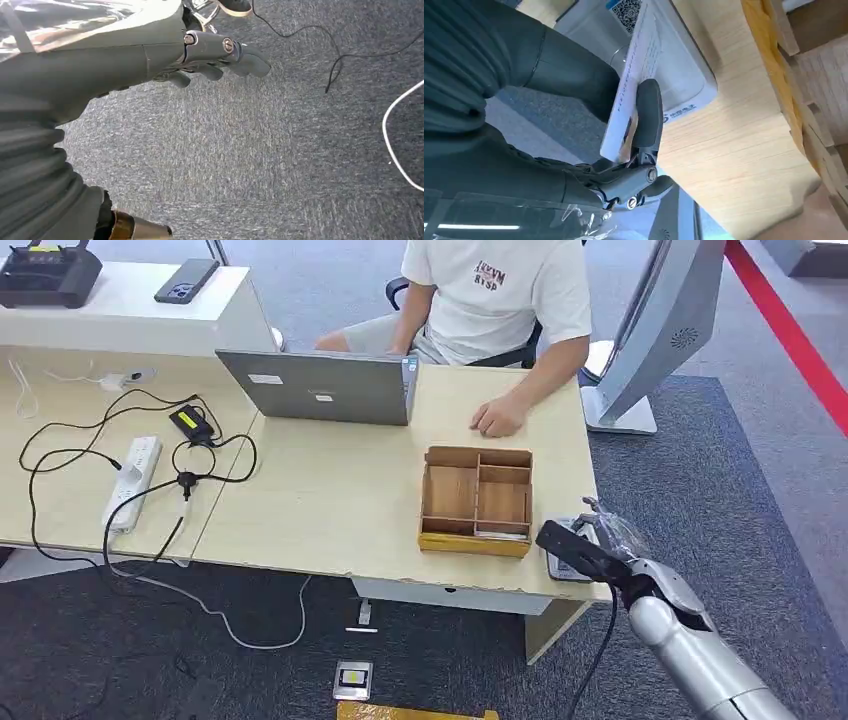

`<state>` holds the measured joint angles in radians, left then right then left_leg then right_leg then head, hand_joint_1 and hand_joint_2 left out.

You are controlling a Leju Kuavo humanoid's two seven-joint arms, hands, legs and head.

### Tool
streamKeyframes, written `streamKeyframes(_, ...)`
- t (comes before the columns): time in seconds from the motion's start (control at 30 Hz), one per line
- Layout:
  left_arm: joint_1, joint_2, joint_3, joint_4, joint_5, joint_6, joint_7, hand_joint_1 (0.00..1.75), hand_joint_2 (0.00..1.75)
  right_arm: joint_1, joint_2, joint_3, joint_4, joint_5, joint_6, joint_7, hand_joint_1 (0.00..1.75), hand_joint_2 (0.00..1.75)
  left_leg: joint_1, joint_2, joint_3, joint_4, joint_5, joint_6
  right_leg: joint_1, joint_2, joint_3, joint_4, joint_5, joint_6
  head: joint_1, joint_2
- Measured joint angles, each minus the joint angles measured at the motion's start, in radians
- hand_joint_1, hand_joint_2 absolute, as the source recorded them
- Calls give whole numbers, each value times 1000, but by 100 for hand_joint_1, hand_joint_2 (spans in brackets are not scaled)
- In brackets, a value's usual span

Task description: Pass the card to the sensor for recognition and then transmit it.

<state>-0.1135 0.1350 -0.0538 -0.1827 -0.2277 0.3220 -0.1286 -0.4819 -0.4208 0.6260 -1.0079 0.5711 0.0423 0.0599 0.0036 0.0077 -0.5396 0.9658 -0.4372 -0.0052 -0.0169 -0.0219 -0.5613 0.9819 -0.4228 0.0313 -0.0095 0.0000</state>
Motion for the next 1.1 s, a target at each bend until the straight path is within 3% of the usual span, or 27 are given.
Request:
streamKeyframes(0.43, -1, -3, 0, 0, 0, 2, -1, 0, 175, 10, 0, -1, -17, -8, 1, 19, 175, 175, 0, 1, 1, 0, 0, 0, 0, 0, 1, 0, 0, 0, 0, 0)
streamKeyframes(0.6, -1, -3, 0, 0, 0, 4, -9, 0, 175, -18, -4, -26, -37, -23, -32, 8, 175, 175, 0, 1, 1, 0, 0, 0, 0, 0, 1, 0, 1, 0, 0, 0)
streamKeyframes(0.83, -1, -5, 0, 0, -9, 12, -39, 0, 175, -199, -15, -111, -51, -23, -110, -96, 175, 175, -1, 3, 0, 1, 1, 1, 0, 0, 0, 0, 2, 1, 0, 0)
streamKeyframes(1.1, -1, -6, 0, 0, -14, 14, -66, 0, 175, -446, -2, -153, 5, -11, -121, -198, 175, 175, 0, 2, 0, 1, 1, 1, 0, 0, 0, 0, 3, 1, -1, 0)
